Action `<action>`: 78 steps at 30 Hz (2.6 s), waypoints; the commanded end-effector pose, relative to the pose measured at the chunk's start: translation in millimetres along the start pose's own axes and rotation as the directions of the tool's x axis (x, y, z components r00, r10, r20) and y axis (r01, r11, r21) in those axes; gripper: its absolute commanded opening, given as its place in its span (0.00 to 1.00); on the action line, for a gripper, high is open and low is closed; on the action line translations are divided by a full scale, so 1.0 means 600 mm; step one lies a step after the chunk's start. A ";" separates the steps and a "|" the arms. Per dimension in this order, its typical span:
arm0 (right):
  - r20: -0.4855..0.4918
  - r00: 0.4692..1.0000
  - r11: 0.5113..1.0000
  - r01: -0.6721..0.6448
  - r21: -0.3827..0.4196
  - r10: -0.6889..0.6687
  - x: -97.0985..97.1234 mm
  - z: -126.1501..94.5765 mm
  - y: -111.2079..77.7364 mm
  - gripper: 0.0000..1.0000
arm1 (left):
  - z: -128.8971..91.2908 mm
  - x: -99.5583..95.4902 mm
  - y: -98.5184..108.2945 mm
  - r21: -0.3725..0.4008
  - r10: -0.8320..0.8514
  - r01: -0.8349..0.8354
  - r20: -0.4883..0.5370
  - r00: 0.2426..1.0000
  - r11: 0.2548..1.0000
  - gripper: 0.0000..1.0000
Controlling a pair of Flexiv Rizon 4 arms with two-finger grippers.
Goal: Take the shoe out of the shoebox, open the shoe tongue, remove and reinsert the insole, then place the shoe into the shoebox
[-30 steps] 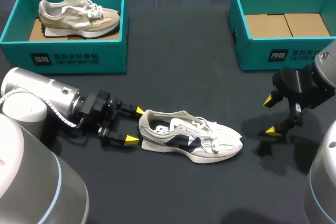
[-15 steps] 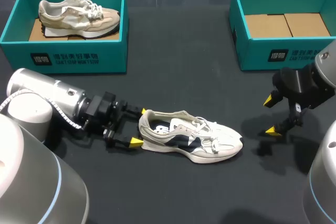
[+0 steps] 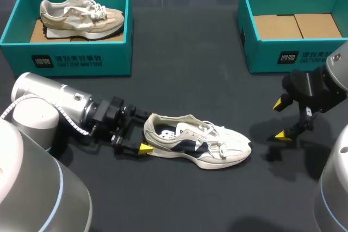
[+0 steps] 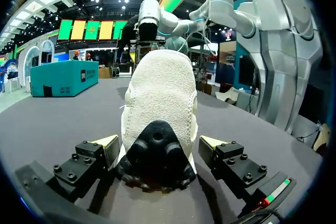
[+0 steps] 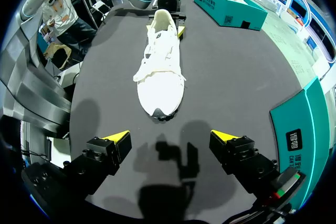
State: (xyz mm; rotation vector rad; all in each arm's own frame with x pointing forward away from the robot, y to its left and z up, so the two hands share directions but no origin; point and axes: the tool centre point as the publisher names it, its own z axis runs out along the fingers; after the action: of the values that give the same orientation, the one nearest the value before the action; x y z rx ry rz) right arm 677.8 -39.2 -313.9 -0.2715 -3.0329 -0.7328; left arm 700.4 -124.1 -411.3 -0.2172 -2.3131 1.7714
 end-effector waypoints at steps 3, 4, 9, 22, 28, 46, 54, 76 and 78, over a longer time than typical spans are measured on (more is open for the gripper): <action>0.002 1.000 1.000 -0.001 0.003 0.001 0.002 0.000 0.001 1.00 | 0.017 0.002 -0.001 -0.002 0.003 -0.003 -0.010 1.000 1.000 1.00; 0.002 1.000 1.000 -0.001 0.003 0.001 0.002 0.000 0.001 1.00 | 0.019 0.002 -0.001 -0.004 0.004 -0.004 -0.010 1.000 1.000 1.00; 0.002 1.000 1.000 -0.001 0.003 0.001 0.002 0.000 0.001 1.00 | 0.028 0.004 -0.004 -0.009 0.007 -0.007 -0.005 1.000 1.000 1.00; 0.002 1.000 1.000 -0.001 0.003 0.001 0.002 0.000 0.001 1.00 | 0.039 0.000 -0.003 -0.006 0.000 0.000 0.034 0.999 1.000 1.00; 0.002 1.000 1.000 -0.001 0.003 0.001 0.002 0.000 0.001 1.00 | 0.049 0.000 -0.003 0.003 -0.015 0.015 0.037 0.999 1.000 1.00; 0.002 1.000 1.000 -0.001 0.003 0.001 0.002 0.000 0.001 1.00 | 0.052 0.004 -0.008 0.018 -0.019 0.017 0.097 0.995 1.000 0.00; 0.002 1.000 1.000 -0.001 0.003 0.001 0.002 0.000 0.001 1.00 | 0.050 0.008 -0.004 0.006 -0.025 0.025 0.141 0.990 1.000 0.00; 0.002 1.000 1.000 -0.001 0.003 0.001 0.002 0.000 0.001 1.00 | 0.048 0.002 -0.002 0.014 -0.040 0.038 0.158 0.987 0.999 0.00; 0.002 1.000 1.000 -0.001 0.003 0.001 0.002 0.000 0.001 1.00 | 0.048 0.002 -0.002 0.014 -0.040 0.038 0.158 0.987 0.999 0.00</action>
State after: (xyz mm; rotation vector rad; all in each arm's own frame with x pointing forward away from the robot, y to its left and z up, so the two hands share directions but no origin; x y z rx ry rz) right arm 677.8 -39.3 -313.9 -0.2715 -3.0329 -0.7328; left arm 691.3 -151.1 -416.2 -0.0326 -2.3924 1.8440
